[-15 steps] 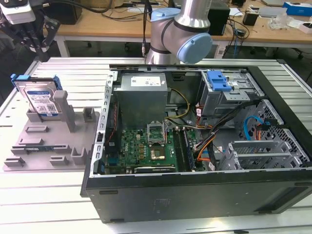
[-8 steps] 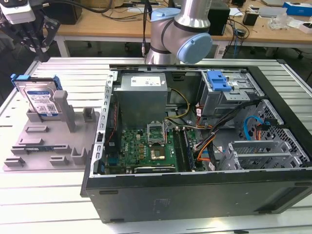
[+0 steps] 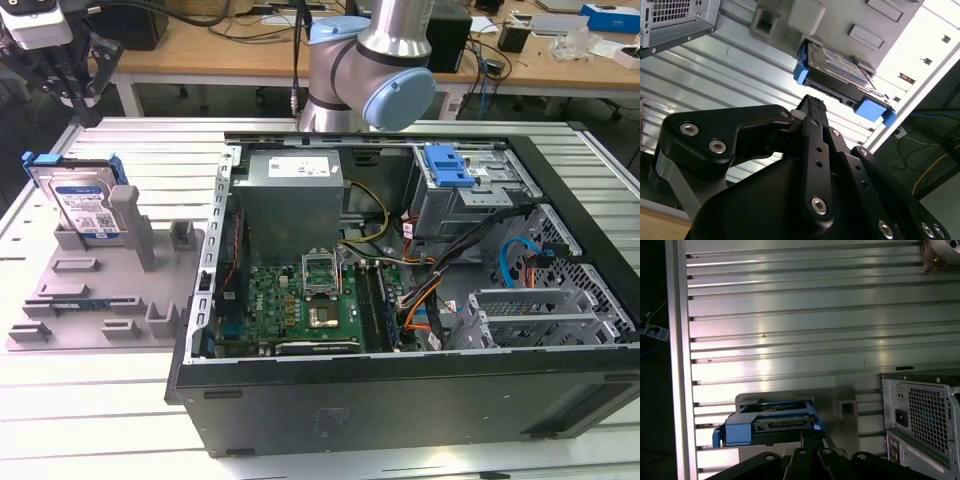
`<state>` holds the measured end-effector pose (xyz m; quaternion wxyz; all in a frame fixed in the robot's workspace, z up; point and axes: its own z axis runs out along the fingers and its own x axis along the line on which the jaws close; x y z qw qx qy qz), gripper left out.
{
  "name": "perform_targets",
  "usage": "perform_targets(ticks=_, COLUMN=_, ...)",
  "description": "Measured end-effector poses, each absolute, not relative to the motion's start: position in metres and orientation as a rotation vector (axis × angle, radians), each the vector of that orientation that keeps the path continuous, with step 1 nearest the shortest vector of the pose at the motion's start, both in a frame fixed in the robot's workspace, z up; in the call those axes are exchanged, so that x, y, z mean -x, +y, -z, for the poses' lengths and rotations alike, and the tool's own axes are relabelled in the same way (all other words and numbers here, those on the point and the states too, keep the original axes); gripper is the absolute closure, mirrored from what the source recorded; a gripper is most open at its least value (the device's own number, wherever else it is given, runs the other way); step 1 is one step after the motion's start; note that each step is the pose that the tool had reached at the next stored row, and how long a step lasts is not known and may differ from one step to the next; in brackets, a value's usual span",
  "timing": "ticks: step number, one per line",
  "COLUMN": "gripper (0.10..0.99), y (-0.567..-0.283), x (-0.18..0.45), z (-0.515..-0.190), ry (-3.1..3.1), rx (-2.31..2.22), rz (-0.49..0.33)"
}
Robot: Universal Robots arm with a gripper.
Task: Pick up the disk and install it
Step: 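Pick up the disk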
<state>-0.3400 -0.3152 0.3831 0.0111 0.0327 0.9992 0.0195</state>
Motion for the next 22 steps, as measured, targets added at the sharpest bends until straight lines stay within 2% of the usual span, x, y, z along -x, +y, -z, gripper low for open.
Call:
perform_targets(ticks=11, gripper=0.973, y=-0.3153, x=0.34, z=-0.3817, ry=3.106, rx=0.389, rz=-0.064)
perform_targets(ticks=15, gripper=0.725, y=-0.3153, x=0.34, z=-0.381, ry=3.081, rx=0.571, rz=-0.066)
perform_targets(ticks=19, gripper=0.725, y=-0.3153, x=0.34, z=-0.3804, ry=3.048, rx=0.737, rz=-0.066)
perform_targets(ticks=20, gripper=0.71, y=-0.3153, x=0.34, z=-0.3803, ry=3.041, rx=0.766, rz=-0.066)
perform_targets(ticks=21, gripper=0.655, y=-0.3153, x=0.34, z=-0.3802, ry=3.03, rx=0.811, rz=-0.067)
perform_targets(ticks=22, gripper=0.655, y=-0.3153, x=0.34, z=-0.3801, ry=3.023, rx=0.839, rz=-0.067)
